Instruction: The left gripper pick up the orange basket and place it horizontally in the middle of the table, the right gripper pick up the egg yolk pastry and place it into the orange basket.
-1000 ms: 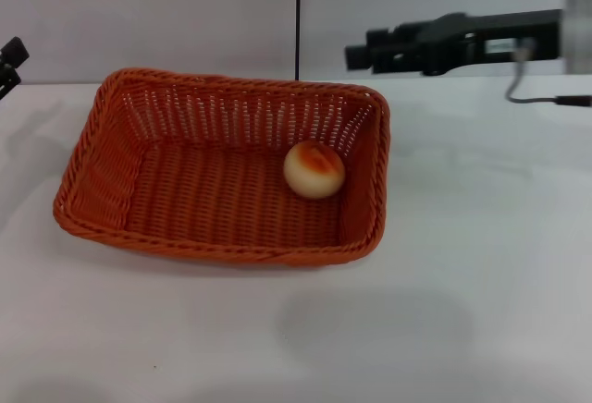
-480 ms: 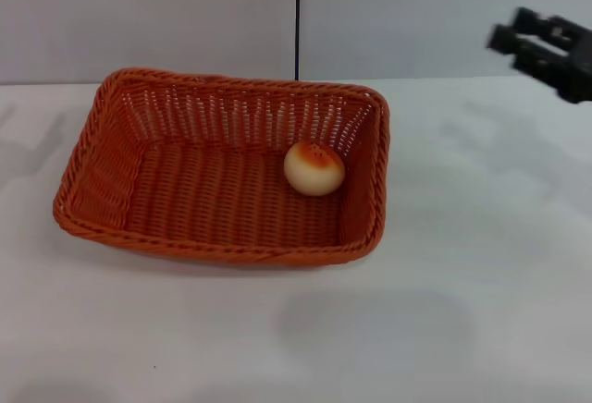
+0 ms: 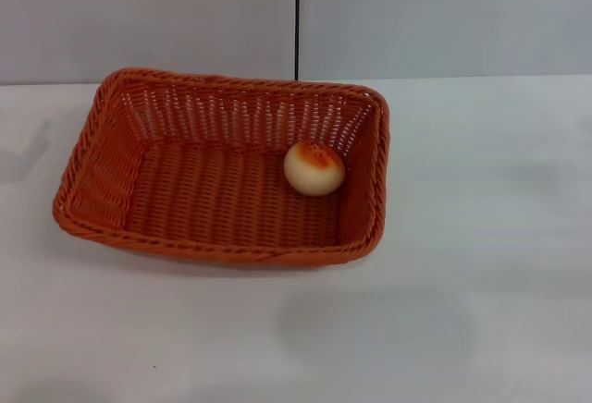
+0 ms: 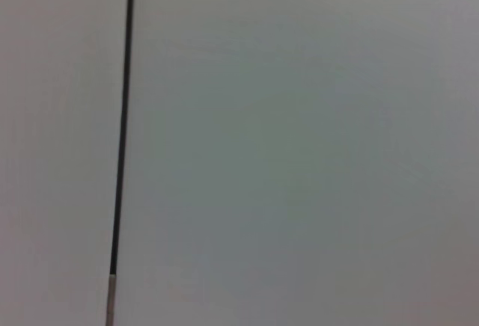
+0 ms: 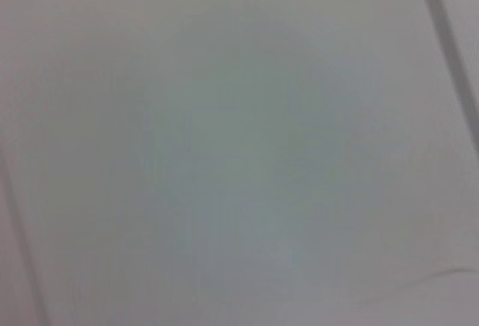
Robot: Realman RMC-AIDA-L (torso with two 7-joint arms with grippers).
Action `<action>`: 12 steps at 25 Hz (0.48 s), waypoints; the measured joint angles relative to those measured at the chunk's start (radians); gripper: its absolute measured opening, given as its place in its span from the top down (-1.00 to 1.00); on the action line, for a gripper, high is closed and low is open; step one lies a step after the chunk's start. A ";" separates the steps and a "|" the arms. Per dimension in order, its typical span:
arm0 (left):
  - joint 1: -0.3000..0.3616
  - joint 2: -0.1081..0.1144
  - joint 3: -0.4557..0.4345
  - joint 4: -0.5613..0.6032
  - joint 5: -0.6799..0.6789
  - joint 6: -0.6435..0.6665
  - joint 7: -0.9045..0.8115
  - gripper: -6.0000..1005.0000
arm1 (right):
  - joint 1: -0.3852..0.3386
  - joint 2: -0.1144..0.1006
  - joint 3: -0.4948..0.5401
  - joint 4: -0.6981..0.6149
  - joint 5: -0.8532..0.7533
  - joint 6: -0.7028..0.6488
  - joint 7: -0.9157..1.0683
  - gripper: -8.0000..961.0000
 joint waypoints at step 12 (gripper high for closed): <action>0.002 -0.002 -0.074 -0.147 -0.083 0.132 0.247 -0.59 | -0.003 0.000 0.061 0.059 0.016 -0.023 -0.151 -0.28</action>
